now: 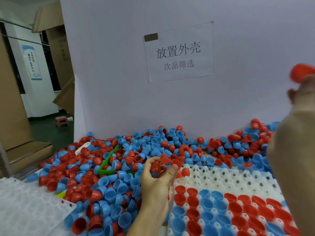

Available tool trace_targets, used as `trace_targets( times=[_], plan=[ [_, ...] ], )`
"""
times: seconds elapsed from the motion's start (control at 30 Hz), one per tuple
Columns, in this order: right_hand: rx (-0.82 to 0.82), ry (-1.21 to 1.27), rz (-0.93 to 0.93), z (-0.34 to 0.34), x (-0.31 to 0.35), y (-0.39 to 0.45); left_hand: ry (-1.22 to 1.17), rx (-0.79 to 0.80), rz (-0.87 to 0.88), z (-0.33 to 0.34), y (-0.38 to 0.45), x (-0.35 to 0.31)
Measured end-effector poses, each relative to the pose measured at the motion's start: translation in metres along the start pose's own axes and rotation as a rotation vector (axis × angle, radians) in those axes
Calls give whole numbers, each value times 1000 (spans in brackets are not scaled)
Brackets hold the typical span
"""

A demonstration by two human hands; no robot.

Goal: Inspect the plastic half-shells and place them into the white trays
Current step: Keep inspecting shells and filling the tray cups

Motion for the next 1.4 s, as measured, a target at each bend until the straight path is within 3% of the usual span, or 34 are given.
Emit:
trace_targets(
  times=[0.07, 0.1, 0.13, 0.2, 0.23, 0.3, 0.53, 0.73, 0.97, 1.4],
  plan=[
    [47, -14, -239, 11, 17, -7, -11, 39, -28, 3, -2, 0],
    [225, -147, -378, 24, 17, -14, -2, 64, -42, 6, -4, 0],
    [537, -348, -413, 41, 7, -26, 14, 87, -56, 8, -5, 2],
    [1156, -723, -227, 50, -40, -48, 44, 127, -84, 12, -8, 5],
    [1293, -829, -145, 46, -56, -51, 49, 142, -98, 14, -8, 6],
    [1406, -871, -90, 39, -62, -50, 45, 166, -116, 17, -8, 7],
    [1469, -655, -77, 34, -57, -53, -54, 338, -215, 23, -16, 4],
    [1508, -559, -113, 41, -66, -66, 38, 482, -196, 31, -23, 3],
    [1437, -567, -170, 44, -79, -67, 88, 502, -167, 31, -22, 2],
    [1521, -517, -112, 43, -82, -73, 166, 487, -123, 30, -22, 4]
  ],
)
Point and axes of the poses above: each hand's wrist, its own y-axis towards the middle knuckle, its own z-axis out of the palm, x = y × z, the point moved 5 cm from there along y, towards the middle knuckle, and after that the axes turned 10 degrees about -z, right-handed, at the moved point
